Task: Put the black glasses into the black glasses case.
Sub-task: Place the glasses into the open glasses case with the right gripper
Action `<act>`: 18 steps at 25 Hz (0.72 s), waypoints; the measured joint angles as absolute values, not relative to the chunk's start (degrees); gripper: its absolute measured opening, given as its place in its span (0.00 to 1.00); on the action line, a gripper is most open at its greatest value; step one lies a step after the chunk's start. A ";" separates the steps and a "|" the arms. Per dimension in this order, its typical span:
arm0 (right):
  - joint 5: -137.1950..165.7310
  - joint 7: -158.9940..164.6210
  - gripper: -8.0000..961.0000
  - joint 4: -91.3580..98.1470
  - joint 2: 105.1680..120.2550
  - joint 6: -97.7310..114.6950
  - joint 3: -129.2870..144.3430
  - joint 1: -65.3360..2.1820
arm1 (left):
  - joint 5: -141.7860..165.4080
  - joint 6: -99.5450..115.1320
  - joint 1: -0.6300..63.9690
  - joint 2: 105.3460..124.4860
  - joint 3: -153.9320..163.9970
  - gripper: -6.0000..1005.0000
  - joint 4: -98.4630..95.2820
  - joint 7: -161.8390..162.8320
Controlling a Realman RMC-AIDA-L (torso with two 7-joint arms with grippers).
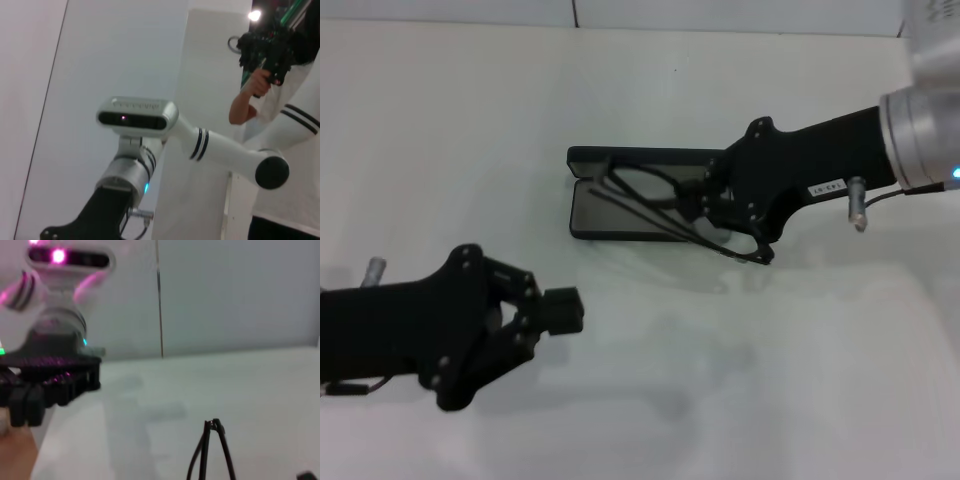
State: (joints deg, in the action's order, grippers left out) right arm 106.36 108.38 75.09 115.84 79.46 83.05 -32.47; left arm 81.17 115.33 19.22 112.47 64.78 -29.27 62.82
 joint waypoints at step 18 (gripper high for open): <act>135.38 124.89 0.11 82.27 116.19 72.21 101.21 -41.26 | 82.79 114.82 18.88 111.68 64.50 0.05 -29.41 62.55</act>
State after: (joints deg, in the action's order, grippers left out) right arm 135.38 124.89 82.27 116.19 72.21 101.21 -41.26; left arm 82.79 114.82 18.88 111.68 64.50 -29.41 62.55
